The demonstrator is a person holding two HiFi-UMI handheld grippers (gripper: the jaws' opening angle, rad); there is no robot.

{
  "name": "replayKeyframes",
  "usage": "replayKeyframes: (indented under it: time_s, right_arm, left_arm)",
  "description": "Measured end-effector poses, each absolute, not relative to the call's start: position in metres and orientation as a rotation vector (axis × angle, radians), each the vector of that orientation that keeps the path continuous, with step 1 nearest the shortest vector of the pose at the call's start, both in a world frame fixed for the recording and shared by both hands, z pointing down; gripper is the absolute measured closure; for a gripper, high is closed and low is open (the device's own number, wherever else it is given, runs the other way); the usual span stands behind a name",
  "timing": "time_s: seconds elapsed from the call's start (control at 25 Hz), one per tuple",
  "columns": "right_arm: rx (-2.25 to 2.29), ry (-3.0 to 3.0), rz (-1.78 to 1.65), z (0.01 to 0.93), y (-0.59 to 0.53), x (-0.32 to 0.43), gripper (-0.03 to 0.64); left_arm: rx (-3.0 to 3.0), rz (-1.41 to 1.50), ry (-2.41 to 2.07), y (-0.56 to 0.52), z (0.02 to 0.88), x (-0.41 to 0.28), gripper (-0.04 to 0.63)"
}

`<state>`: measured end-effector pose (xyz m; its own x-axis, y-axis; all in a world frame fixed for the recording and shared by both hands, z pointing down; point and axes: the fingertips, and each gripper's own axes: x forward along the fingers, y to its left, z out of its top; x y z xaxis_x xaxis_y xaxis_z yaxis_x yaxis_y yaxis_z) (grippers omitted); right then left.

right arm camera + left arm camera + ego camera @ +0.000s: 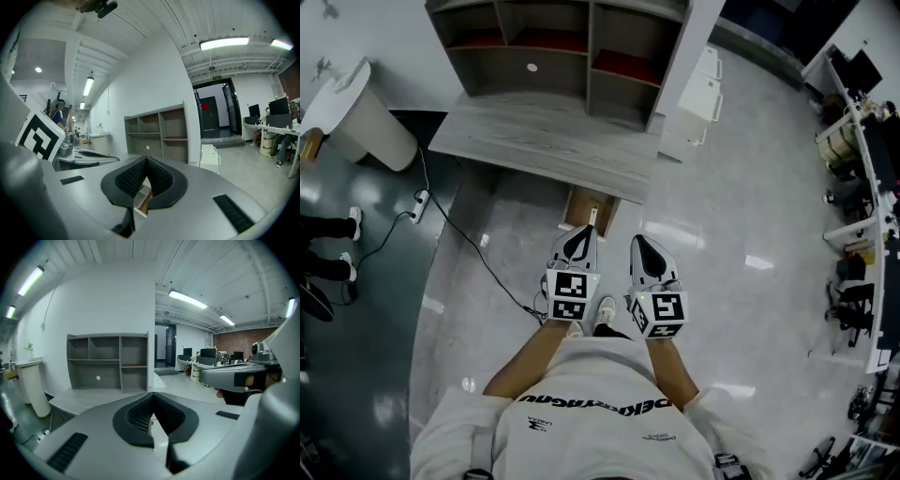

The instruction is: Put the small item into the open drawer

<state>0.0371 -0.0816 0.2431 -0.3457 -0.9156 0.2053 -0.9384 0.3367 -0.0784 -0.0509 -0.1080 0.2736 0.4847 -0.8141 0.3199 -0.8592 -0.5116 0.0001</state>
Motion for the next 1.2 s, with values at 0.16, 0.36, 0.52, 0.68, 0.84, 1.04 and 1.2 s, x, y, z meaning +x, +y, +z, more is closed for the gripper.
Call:
replayKeyframes:
  time_s: [0.16,0.36,0.52,0.68,0.84,1.04,1.2]
  right_arm:
    - [1.708,-2.499,0.244,0.222,-0.076,0.033,0.586]
    - [1.706,-2.530,0.232,0.203,-0.070,0.031,0.586]
    - [1.702,-2.533,0.180,0.196,-0.064,0.028,0.586]
    - [1.697,-2.531,0.175,0.196,-0.061,0.031,0.586]
    - [1.707,-2.538,0.184,0.195,-0.061,0.033,0.586]
    - [1.710,-2.550,0.195,0.201,-0.060,0.034,0.586]
    - [1.713,-2.552,0.186,0.200,-0.062,0.035,0.586]
  left_arm:
    - [2.622,0.367,-1.475,-0.097,0.239,-0.050,0.580]
    - [2.676,0.318,-1.474,-0.084,0.213,-0.046,0.580]
    - [2.694,0.287,-1.477,-0.075,0.206,-0.047,0.580]
    - [2.691,0.266,-1.477,-0.070,0.203,-0.044,0.580]
    - [2.692,0.269,-1.480,-0.068,0.204,-0.044,0.580]
    - [2.686,0.273,-1.502,-0.068,0.208,-0.048,0.580]
    - [2.683,0.272,-1.519,-0.070,0.209,-0.050,0.580]
